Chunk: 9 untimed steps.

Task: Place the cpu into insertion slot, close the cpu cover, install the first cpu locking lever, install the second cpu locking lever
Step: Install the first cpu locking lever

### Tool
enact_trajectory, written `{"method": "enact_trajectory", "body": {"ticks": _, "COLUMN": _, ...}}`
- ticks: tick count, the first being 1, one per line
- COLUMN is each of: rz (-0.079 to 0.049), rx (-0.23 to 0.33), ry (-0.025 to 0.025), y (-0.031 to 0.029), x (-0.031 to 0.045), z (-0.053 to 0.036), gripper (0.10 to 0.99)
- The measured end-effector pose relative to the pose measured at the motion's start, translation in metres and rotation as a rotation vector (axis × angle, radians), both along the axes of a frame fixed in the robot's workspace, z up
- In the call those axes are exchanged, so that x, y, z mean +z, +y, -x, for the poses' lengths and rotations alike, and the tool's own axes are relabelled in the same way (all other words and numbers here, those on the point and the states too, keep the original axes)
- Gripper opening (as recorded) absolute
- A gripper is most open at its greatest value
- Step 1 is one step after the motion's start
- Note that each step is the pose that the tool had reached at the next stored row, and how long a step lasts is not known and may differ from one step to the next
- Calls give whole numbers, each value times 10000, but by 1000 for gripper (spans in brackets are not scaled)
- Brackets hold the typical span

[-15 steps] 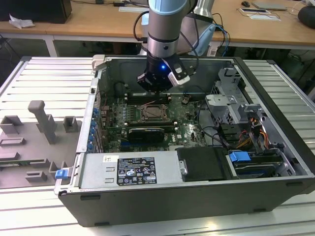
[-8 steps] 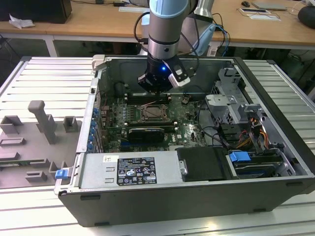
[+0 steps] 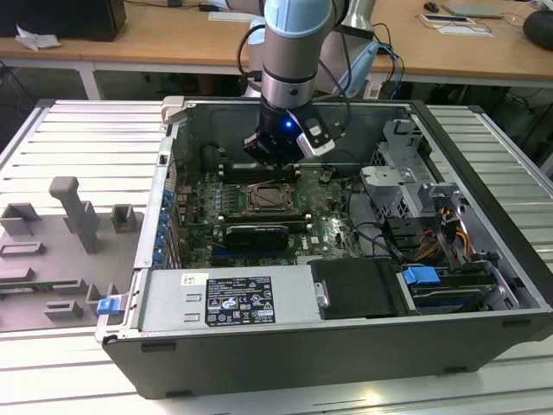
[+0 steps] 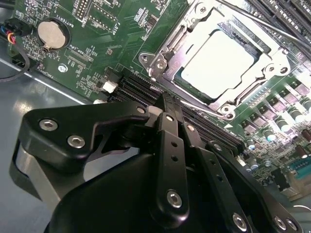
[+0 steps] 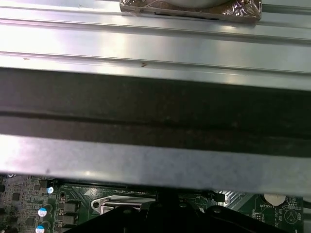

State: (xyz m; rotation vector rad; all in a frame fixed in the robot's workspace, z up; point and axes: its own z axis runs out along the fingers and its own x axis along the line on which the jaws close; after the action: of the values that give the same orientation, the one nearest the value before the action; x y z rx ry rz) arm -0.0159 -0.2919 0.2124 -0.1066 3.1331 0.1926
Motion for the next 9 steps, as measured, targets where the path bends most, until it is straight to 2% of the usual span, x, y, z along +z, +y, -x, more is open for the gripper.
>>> {"method": "enact_trajectory", "body": {"ticks": 9, "rz": 3, "rx": -3, "ry": 0, "y": 0, "x": -76, "z": -20, "gripper": 106}}
